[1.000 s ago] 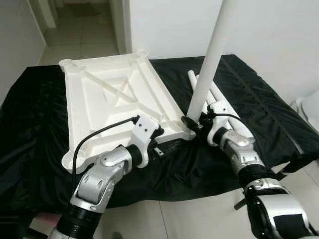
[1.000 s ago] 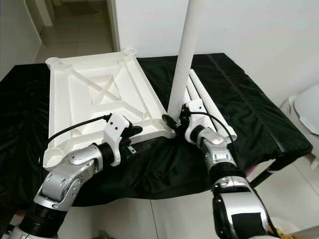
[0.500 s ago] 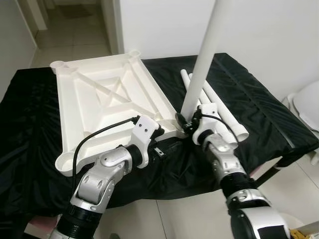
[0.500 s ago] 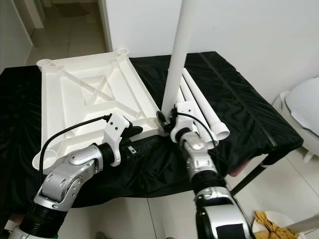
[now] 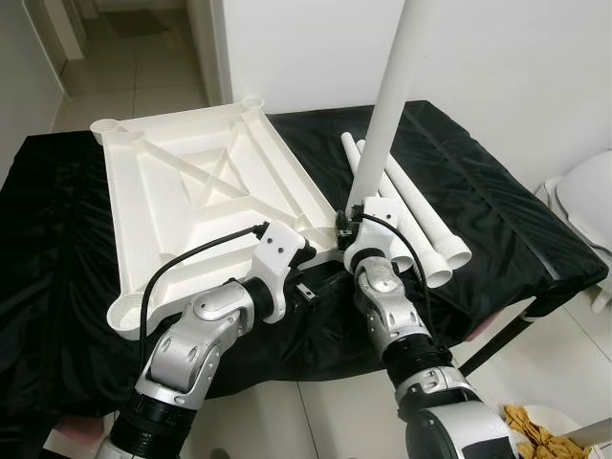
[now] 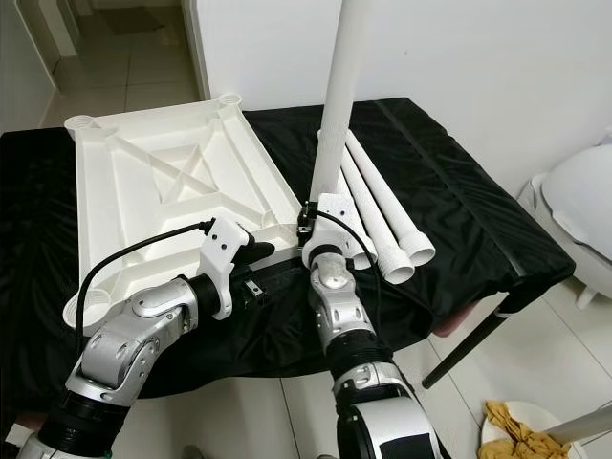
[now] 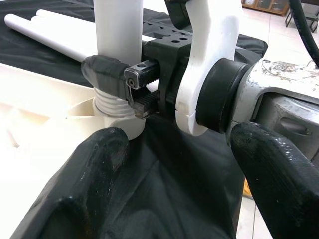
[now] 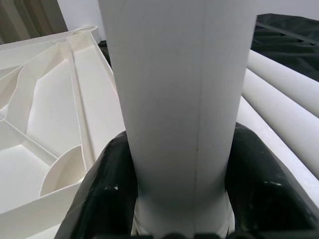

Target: Building children table

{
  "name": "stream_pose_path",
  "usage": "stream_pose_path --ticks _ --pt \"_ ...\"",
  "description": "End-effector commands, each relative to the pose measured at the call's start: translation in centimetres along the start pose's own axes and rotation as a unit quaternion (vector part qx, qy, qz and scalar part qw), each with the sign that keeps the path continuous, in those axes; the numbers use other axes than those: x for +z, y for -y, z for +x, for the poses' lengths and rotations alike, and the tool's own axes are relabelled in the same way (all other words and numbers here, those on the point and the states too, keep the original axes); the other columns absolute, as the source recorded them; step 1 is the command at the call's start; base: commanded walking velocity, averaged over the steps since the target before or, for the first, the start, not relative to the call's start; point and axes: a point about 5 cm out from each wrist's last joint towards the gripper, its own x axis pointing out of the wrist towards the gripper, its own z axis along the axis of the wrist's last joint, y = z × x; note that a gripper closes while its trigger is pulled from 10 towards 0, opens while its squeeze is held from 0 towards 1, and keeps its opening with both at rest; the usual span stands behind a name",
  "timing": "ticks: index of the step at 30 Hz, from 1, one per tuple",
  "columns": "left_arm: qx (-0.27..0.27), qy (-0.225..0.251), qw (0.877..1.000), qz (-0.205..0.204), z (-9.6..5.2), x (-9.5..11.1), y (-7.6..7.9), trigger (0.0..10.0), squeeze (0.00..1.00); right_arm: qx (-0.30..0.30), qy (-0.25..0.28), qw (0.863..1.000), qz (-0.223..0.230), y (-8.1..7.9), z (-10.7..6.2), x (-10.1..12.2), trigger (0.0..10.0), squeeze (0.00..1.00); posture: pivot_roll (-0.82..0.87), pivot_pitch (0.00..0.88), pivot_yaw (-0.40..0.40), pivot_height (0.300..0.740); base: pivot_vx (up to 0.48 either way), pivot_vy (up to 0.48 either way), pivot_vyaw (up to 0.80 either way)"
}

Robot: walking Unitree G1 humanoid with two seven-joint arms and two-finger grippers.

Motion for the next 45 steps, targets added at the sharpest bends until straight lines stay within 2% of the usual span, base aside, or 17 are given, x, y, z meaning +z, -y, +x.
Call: stream_pose_path --ticks 1,7,8,15,16,20,21,25,28,31,33,41,45 --pt "0.01 -0.001 1.0 0.0 0.1 0.0 0.0 10.0 0.0 0.013 -0.027 1.0 0.003 -0.9 -0.3 -0.9 10.0 0.0 -0.05 0.022 0.004 0.74 0.0 0.0 0.0" --pt "0.01 -0.001 1.0 0.0 0.1 0.0 0.0 10.0 0.0 0.028 -0.028 0.999 0.012 -1.5 -0.4 -0.9 10.0 0.0 -0.05 0.022 0.003 0.74 0.0 0.0 0.0" --pt "0.01 -0.001 1.0 -0.001 0.1 0.0 0.0 10.0 0.0 0.028 -0.025 0.999 0.013 -1.4 -0.4 -0.8 10.0 1.0 -0.05 0.023 0.004 0.74 0.0 0.0 0.0" --pt "0.01 0.0 1.0 -0.002 0.2 0.0 0.1 10.0 0.0 0.094 0.014 0.995 0.036 -0.6 -0.5 0.4 10.0 1.0 -0.05 0.018 -0.004 0.74 0.0 0.0 0.0" --pt "0.009 0.001 1.0 -0.002 0.2 0.0 0.2 10.0 0.0 0.123 0.018 0.992 0.031 0.3 -0.4 0.7 10.0 1.0 -0.06 0.012 -0.007 0.74 0.0 0.0 0.0" --pt "0.008 0.002 1.0 -0.002 0.3 0.0 0.2 10.0 0.0 0.133 0.018 0.99 0.03 0.7 -0.4 0.8 10.0 0.98 -0.06 0.011 -0.007 0.74 0.0 0.0 0.0" --pt "0.008 0.002 1.0 -0.002 0.3 0.0 0.2 10.0 0.0 0.143 0.018 0.989 0.028 1.1 -0.3 0.9 10.0 0.0 -0.06 0.008 -0.008 0.74 0.0 0.0 0.0" --pt "0.007 0.001 1.0 -0.001 0.3 0.0 0.2 10.0 0.0 0.174 0.021 0.984 0.018 2.1 -0.1 1.4 10.0 0.0 -0.05 0.005 -0.008 0.74 0.0 0.0 0.0" --pt "0.006 0.002 1.0 0.0 0.2 0.0 0.2 10.0 0.0 0.238 0.029 0.971 -0.023 3.8 0.0 2.2 10.0 0.0 -0.05 0.0 -0.006 0.74 0.0 0.0 0.0" --pt "0.005 0.001 1.0 0.001 0.2 0.0 0.2 10.0 0.0 0.254 0.026 0.966 -0.027 4.2 -0.1 2.3 10.0 0.0 -0.05 0.0 -0.005 0.74 0.0 0.0 0.0" --pt "0.004 0.0 1.0 0.002 0.2 0.0 0.2 10.0 0.0 0.286 0.018 0.956 -0.053 5.7 -0.1 2.3 10.0 0.0 -0.05 0.0 -0.003 0.74 0.0 0.0 0.0" --pt "0.003 -0.002 1.0 0.004 0.1 -0.1 0.2 10.0 0.0 0.32 -0.006 0.944 -0.085 7.9 0.0 2.3 10.0 0.0 -0.05 0.0 0.002 0.74 0.0 0.0 0.0" --pt "0.002 -0.003 1.0 0.004 0.1 -0.1 0.2 10.0 0.0 0.314 -0.018 0.944 -0.095 8.8 0.4 2.4 10.0 0.0 -0.05 0.0 0.006 0.74 0.0 0.0 0.0"
